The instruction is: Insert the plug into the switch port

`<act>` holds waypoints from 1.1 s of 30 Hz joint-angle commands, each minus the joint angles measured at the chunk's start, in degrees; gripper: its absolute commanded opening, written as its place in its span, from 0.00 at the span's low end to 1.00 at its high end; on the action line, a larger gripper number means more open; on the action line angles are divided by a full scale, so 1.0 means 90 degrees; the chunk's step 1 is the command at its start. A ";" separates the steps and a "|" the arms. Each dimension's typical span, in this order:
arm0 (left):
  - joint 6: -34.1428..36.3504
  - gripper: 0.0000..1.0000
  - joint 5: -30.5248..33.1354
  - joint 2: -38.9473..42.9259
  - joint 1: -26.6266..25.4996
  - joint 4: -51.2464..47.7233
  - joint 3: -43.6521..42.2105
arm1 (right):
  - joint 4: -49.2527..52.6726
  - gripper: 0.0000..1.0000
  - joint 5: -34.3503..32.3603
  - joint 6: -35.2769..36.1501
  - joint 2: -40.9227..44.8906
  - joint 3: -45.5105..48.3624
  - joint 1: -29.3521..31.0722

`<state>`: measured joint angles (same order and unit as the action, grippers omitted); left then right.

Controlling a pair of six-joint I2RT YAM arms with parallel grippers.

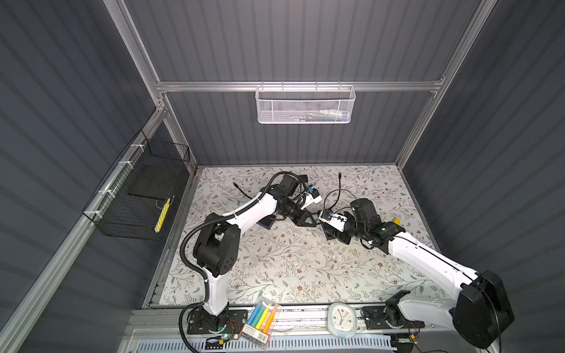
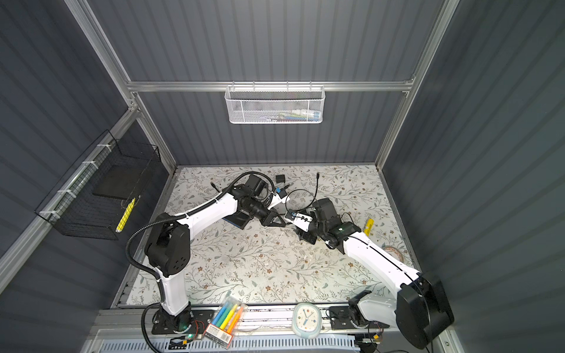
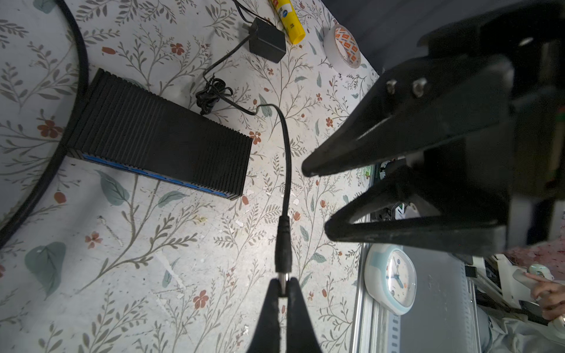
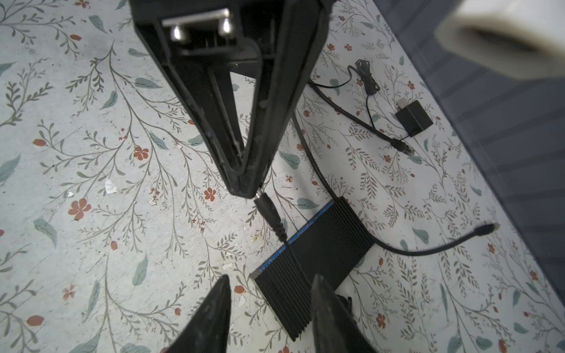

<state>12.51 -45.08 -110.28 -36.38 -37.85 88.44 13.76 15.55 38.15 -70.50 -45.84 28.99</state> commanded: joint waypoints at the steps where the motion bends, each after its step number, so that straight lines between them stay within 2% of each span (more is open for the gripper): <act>1: 0.0239 0.00 -0.0226 0.0014 0.0009 -0.0362 0.0110 | -0.0394 0.42 -0.0081 0.0238 -0.0086 -0.0160 0.0149; 12: 0.0270 0.00 -0.0386 0.0063 0.0009 -0.0453 0.0076 | -0.0547 0.34 -0.0124 0.0410 -0.0475 -0.0287 0.0357; 19: 0.0318 0.00 -0.0409 0.0075 0.0009 -0.0502 0.0065 | -0.0635 0.20 -0.0243 0.0359 -0.0539 -0.0307 0.0457; 25: 0.0339 0.02 -0.0404 0.0075 0.0019 -0.0464 0.0036 | -0.0430 0.03 -0.0166 0.0313 -0.0541 -0.0375 0.0527; 28: 0.0293 0.09 -0.0325 0.0117 0.0043 -0.0373 0.0022 | -0.0379 0.00 -0.0212 0.0221 -0.0510 -0.0341 0.0530; 31: -0.0003 0.27 -0.0017 0.0325 0.0156 0.0091 -0.0167 | -0.0433 0.00 -0.0421 -0.0079 -0.0368 -0.0211 0.0539; 33: -0.0383 0.35 0.0316 0.0587 0.0303 0.0715 -0.0455 | -0.0337 0.00 -0.0680 -0.0384 -0.0255 -0.0109 0.0535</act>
<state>12.62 -45.80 -109.43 -35.27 -37.04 87.00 10.70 12.29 39.03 -74.72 -47.05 33.58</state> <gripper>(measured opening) 0.318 0.067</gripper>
